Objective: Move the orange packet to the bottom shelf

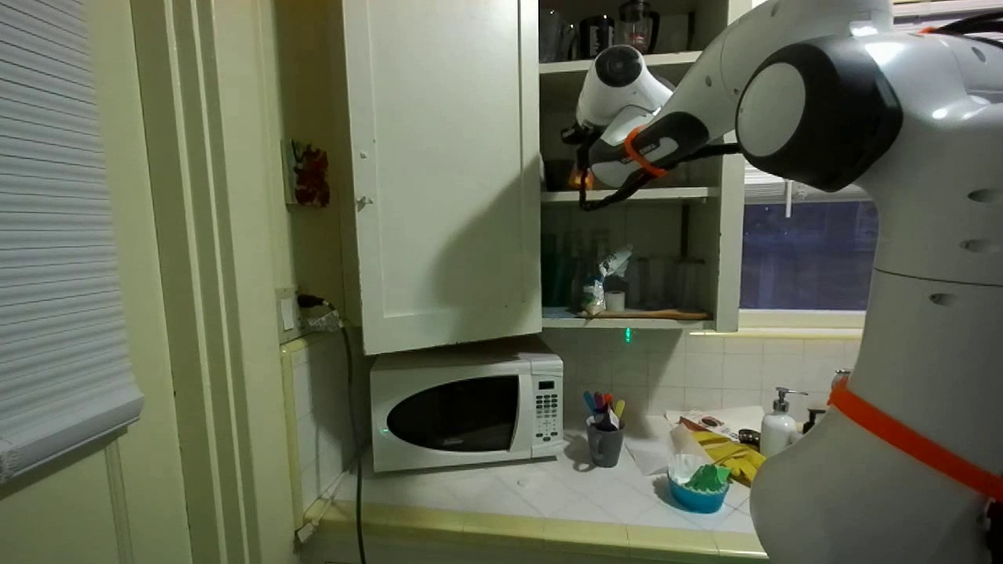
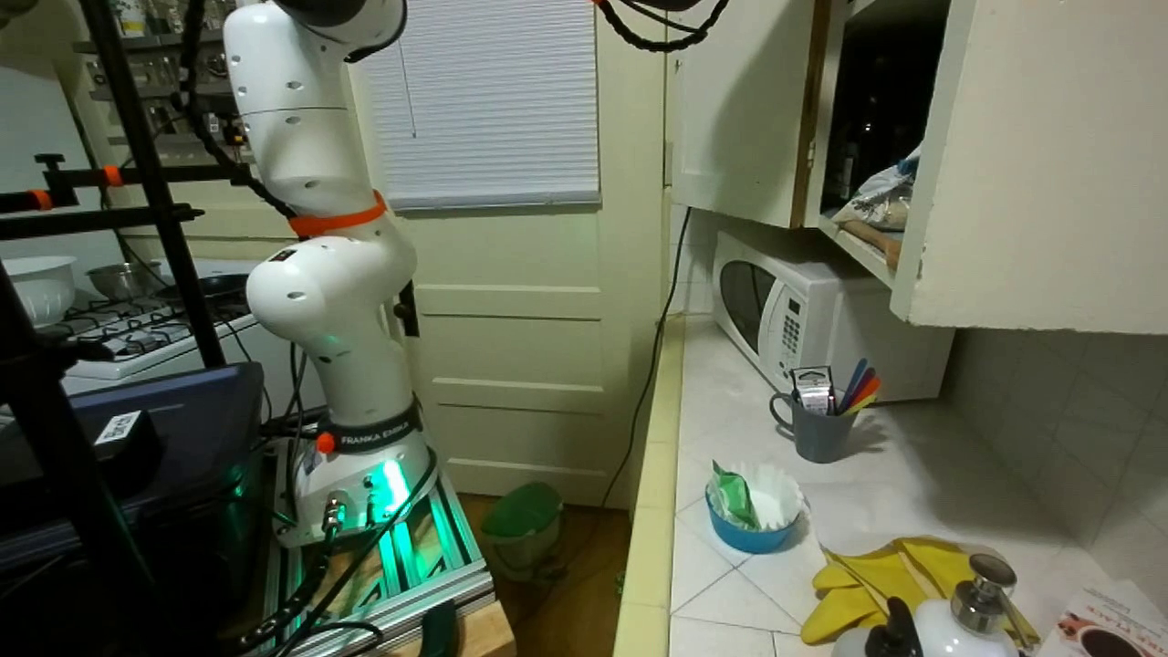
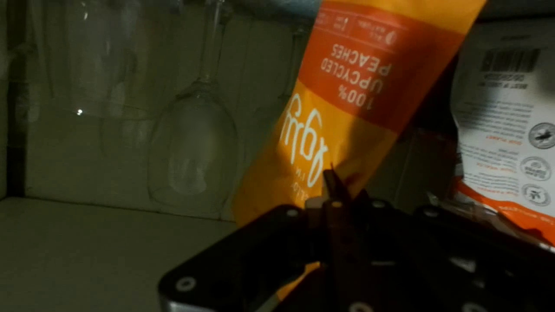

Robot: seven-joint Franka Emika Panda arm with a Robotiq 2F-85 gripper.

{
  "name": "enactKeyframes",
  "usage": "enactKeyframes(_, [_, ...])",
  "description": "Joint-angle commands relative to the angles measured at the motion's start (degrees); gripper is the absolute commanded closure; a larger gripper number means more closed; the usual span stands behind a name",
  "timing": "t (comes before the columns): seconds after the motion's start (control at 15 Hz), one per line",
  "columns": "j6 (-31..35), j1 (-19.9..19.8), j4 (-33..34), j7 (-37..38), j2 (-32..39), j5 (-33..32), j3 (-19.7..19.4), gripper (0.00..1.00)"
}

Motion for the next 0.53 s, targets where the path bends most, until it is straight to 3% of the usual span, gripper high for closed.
enactKeyframes(0.0, [3.05,1.15,-6.44,-5.09,-3.77,7.74,-1.78,0.99])
enactKeyframes(0.47, [3.98,2.81,-7.89,-12.13,-5.40,15.68,-3.51,0.99])
